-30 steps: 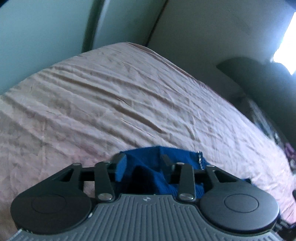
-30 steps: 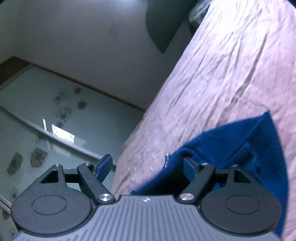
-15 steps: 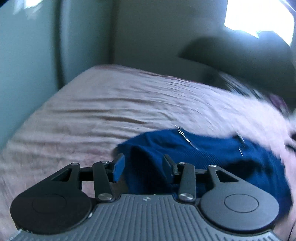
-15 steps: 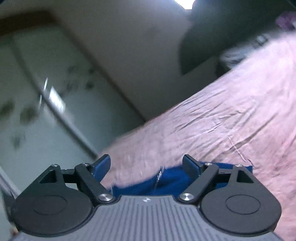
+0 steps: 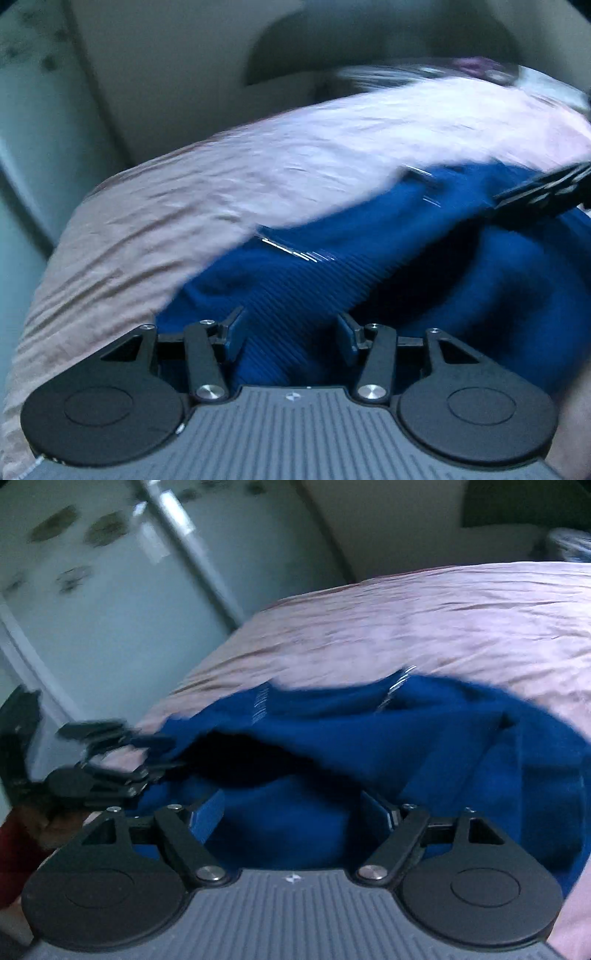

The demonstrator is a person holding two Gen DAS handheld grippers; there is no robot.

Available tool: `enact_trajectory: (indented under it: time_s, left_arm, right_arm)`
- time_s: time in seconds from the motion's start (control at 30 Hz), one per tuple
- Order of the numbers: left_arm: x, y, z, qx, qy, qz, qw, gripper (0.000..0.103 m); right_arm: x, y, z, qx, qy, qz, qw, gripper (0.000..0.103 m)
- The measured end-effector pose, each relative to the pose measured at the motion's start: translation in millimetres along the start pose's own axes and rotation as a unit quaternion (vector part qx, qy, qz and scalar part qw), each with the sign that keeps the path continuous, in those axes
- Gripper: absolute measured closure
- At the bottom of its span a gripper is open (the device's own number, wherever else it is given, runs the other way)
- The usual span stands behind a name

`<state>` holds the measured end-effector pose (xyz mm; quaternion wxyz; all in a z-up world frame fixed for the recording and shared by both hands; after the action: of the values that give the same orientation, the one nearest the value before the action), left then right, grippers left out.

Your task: Fold small clothes

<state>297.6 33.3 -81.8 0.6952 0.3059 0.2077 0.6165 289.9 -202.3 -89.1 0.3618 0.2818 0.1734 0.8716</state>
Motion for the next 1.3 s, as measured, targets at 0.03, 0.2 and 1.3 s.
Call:
enact_trajectory:
  time_s: [0.03, 0.2, 1.3]
  left_arm:
    - [10.0, -7.2, 10.0, -0.004, 0.019, 0.016, 0.9997, 0.046]
    - [53.3, -28.4, 46.2, -0.018, 0.099, 0.096, 0.9903, 0.039]
    - [60.5, -16.7, 19.0, -0.089, -0.094, 0.229, 0.9649, 0.016]
  right_arm:
    - [-11.4, -1.0, 12.7, -0.024, -0.016, -0.013, 0.999, 0.023]
    - [-68.0, 7.7, 47.7, -0.087, -0.069, -0.153, 0.982, 0.021]
    - [-40.3, 8.4, 13.1, 0.013, 0.043, -0.168, 0.985, 0.001]
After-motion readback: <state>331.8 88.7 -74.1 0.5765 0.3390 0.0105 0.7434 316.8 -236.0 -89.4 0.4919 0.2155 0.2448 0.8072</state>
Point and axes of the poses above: each gripper's, at about its wrist camera, not at the fingertips, and y roughly against the way its jaws point, x to its left, z to its top, the point moved 10 cm from there along -y, roughly the way its jaws point, and after that the axes turned 13 degrees about y, right-handed, at the moved point
